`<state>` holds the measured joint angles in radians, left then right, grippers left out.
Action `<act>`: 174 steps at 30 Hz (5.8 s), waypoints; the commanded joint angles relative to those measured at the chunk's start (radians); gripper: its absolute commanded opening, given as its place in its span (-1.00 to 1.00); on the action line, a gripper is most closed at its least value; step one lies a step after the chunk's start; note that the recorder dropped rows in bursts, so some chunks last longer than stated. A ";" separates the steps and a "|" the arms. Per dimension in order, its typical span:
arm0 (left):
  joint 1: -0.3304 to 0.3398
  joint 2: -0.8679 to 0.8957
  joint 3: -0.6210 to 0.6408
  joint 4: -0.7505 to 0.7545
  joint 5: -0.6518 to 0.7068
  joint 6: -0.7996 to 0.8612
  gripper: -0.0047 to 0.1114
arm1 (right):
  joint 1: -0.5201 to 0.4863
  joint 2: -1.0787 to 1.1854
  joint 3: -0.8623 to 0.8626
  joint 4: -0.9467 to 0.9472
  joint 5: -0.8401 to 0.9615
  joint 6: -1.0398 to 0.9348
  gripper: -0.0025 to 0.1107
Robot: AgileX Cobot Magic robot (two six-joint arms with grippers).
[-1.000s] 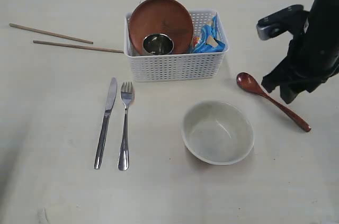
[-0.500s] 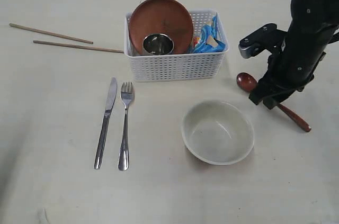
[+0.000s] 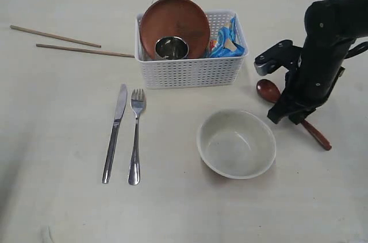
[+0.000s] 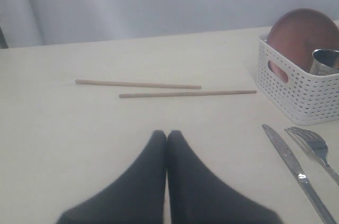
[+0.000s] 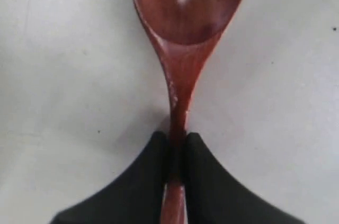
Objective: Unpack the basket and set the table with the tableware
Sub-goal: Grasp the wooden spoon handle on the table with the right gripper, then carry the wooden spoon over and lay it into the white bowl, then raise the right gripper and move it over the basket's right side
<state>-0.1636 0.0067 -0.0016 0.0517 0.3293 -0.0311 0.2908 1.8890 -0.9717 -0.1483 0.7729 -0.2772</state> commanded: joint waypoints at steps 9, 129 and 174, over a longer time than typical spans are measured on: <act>0.003 -0.007 0.002 -0.002 -0.008 0.000 -0.92 | 0.002 -0.262 -0.028 -0.032 0.268 -0.165 -0.96; 0.003 -0.007 0.002 -0.002 -0.008 0.000 -0.92 | 1.150 -0.969 -0.118 -0.575 0.160 1.191 -0.33; 0.003 -0.007 0.002 -0.002 -0.008 0.000 -0.92 | -0.052 -0.041 -0.442 0.381 0.095 0.351 -0.09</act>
<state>-0.1636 0.0067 -0.0016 0.0517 0.3293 -0.0311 0.2407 1.7794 -1.3391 0.2337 0.8488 0.0382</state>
